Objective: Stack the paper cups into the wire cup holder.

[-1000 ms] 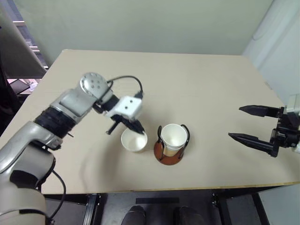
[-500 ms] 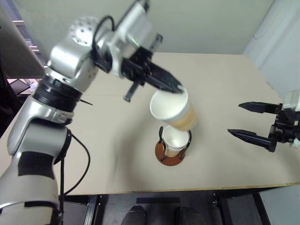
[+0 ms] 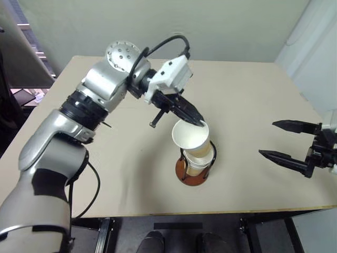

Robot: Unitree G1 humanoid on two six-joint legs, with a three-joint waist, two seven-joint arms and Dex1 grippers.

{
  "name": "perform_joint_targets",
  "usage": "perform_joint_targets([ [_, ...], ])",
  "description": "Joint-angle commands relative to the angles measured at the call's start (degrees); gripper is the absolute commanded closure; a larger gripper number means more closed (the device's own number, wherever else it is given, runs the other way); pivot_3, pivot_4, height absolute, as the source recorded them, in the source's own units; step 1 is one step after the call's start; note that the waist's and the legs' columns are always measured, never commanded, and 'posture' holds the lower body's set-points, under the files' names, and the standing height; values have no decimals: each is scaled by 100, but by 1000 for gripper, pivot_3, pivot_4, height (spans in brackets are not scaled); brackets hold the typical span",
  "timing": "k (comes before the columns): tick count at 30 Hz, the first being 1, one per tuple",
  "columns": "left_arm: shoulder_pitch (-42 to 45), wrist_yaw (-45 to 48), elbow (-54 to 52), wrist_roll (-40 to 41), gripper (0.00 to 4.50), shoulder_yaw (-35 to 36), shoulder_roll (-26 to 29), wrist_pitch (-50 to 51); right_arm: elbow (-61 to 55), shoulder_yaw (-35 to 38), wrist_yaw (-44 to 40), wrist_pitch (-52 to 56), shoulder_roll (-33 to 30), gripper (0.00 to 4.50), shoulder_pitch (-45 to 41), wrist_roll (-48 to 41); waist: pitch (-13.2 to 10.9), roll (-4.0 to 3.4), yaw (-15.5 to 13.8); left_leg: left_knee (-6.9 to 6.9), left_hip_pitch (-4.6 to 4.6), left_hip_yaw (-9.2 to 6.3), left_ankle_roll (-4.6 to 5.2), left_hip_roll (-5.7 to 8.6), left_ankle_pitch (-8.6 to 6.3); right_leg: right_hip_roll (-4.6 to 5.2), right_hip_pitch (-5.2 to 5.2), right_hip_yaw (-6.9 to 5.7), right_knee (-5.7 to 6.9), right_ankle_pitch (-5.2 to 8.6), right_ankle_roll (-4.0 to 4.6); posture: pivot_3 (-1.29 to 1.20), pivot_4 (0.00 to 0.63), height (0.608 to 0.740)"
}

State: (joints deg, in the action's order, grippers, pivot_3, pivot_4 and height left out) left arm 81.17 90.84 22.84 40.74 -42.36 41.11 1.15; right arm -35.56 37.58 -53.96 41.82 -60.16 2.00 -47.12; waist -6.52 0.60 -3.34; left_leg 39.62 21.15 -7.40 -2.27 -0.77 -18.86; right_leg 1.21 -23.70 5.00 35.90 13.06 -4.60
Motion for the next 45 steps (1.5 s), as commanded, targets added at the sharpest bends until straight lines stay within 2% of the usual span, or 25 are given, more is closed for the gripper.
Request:
perform_joint_targets([
  [1, 156, 166, -174, -1, 4483, -206, 120, -292, -179, 273, 87, -16, 45, 5, 63, -41, 0, 0, -1, 1, -1, 0, 0, 1, 0, 1, 0, 0, 1, 0, 0, 0, 150, 740],
  [4, 172, 166, -55, -220, 4483, -361, 22, -525, -262, 237, 179, 0, 84, 5, 75, -57, 0, 0, -1, 6, -2, -1, 1, 1, 0, 1, 3, 1, 2, -2, -3, 0, 150, 740],
  [7, 188, 166, 452, -826, 4483, -43, -488, -591, -354, 272, 240, 16, 123, 5, 135, -80, 0, 0, -21, 16, -7, -5, 4, 2, -2, 2, 17, 0, 2, -1, -3, 0, 150, 740],
  [10, 116, 166, 557, -1055, 4483, 129, -735, -586, -435, 354, 289, 42, 176, 5, 225, -100, 0, -1, -16, 34, -1, -5, 14, 3, -9, 3, 22, -1, 1, -1, -3, 0, 150, 740],
  [13, 24, 166, 496, -1131, 3932, 154, -797, -629, -501, 399, 339, 63, 205, 5, 288, -128, 0, -1, -17, 34, 2, 3, 15, 4, -10, 2, 20, -2, -1, -2, -7, 0, 150, 740],
  [22, -77, 166, 730, -1500, 758, 396, -928, -782, -512, 299, 427, 56, 197, 5, 267, -149, 0, -1, -18, 37, 0, 4, 16, 6, -10, 0, 22, -1, 0, -3, -15, 0, 150, 740],
  [27, -46, -71, 1238, -1880, 758, 1178, -1130, -587, -293, 115, 342, -11, 112, 5, 74, -70, 0, -1, -17, 38, 3, 3, 16, 7, -10, 1, 21, -1, -1, -2, -17, 0, 150, 740],
  [32, -675, -603, 1336, -2344, 758, 1886, -508, -177, 456, -477, 259, -261, 144, 5, -268, 247, 6, -14, 50, 33, -3, 9, 16, 5, -10, -2, 18, 2, 0, 1, -23, 0, 150, 740],
  [35, -1605, -967, 1105, -2295, 758, 2516, 181, 405, 1367, -976, 333, -568, 227, 5, -525, 769, 12, -27, 106, 29, -13, 10, 15, 4, -10, -4, 16, 3, 4, 2, -27, 0, 150, 740],
  [39, -2872, -1530, 549, -2224, 758, 3305, 895, 994, 2308, -1209, 233, -928, 292, 5, -736, 1209, 11, -28, 121, 20, -2, 6, 10, 1, -7, 0, -9, 1, 10, 2, -27, 0, 150, 740],
  [41, -3607, -1623, -49, -1979, 758, 3694, 1177, 1389, 2469, -1258, 8, -961, 278, 5, -772, 1186, 12, -30, 73, 10, 10, 3, 6, 3, -4, -1, -21, -1, 7, 2, -27, 0, 150, 740],
  [45, -4876, -1339, -1519, -962, 758, 4651, 1598, 2356, 2419, -1388, -582, -919, 156, 5, -967, 940, 12, -30, 0, -6, 13, 5, 3, 6, -2, -5, -26, -2, 4, 7, -19, 0, 150, 740],
])
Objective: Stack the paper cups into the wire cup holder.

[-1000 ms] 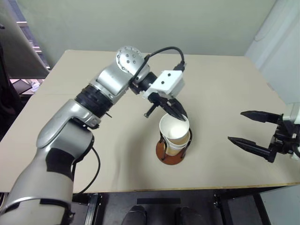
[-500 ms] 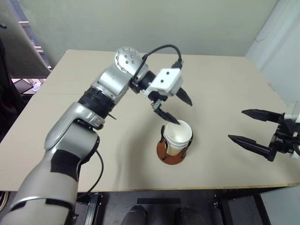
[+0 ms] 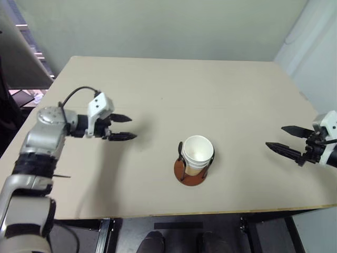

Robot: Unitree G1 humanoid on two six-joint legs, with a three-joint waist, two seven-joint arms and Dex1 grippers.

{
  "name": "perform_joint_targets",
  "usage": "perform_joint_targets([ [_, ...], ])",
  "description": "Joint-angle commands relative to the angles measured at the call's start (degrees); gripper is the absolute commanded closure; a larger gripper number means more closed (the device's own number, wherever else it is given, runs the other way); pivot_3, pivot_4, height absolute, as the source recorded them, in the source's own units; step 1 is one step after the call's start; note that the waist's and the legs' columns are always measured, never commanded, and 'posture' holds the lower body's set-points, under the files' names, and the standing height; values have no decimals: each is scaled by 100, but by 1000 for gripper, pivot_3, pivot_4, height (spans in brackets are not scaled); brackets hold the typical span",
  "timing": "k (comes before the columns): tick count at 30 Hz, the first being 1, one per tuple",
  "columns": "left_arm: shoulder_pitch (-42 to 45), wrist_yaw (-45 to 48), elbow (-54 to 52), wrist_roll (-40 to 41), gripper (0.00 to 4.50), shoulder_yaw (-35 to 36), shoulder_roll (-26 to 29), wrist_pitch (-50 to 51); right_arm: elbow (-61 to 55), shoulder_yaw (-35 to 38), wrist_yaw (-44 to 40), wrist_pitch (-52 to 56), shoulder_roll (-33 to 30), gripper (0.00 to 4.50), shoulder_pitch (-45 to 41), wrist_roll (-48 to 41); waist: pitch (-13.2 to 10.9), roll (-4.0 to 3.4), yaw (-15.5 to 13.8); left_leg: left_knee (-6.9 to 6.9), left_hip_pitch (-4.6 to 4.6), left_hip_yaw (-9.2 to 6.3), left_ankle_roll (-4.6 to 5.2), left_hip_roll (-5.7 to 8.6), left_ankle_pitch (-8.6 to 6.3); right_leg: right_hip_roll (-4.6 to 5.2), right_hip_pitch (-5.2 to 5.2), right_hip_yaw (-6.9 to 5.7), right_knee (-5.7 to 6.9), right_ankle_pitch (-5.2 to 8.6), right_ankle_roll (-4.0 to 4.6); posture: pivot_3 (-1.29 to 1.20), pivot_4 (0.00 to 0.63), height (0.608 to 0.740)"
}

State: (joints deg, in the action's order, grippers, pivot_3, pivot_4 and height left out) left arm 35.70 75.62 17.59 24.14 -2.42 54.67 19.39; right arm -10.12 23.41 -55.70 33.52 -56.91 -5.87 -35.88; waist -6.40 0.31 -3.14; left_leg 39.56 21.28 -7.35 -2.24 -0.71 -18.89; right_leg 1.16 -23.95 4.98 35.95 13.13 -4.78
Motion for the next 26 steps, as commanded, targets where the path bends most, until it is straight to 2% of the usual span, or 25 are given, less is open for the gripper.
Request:
perform_joint_targets([
  [1, -546, 261, -1255, 900, 758, 872, 348, 708, -141, -6, -595, -110, -222, 5, -240, -212, 0, 0, -29, 0, 0, -2, 0, 1, 0, -1, 1, 0, 1, 2, 4, 0, 150, 740],
  [6, -1396, 587, -2041, 1440, 758, 1639, 782, 1175, -449, -176, -1477, -101, -546, 5, -350, -373, 0, 0, -9, -2, -27, 3, -10, 0, 6, 0, 10, 5, 30, 17, 33, 0, 150, 740],
  [10, -1913, 573, -2316, 1507, 758, 1936, 867, 1289, -509, -229, -1816, -108, -714, 5, -333, -321, 1, 3, 7, -10, -63, 10, -13, 1, 6, 2, 17, 13, 89, 66, 119, 0, 150, 740],
  [18, -2124, 144, -2542, 1672, 758, 2083, 558, 1406, -364, -536, -1554, -76, -455, 5, -575, -148, 1, 4, 36, -41, -87, 10, -24, -3, 12, 5, 18, 15, 102, 62, 112, 0, 150, 740],
  [26, -2141, 82, -2461, 1660, 758, 2053, 536, 1392, -291, -623, -1501, -80, -443, 5, -678, -97, 1, 4, 52, -61, -85, 5, -39, -14, 11, 3, 6, 13, 101, 58, 104, 0, 150, 740],
])
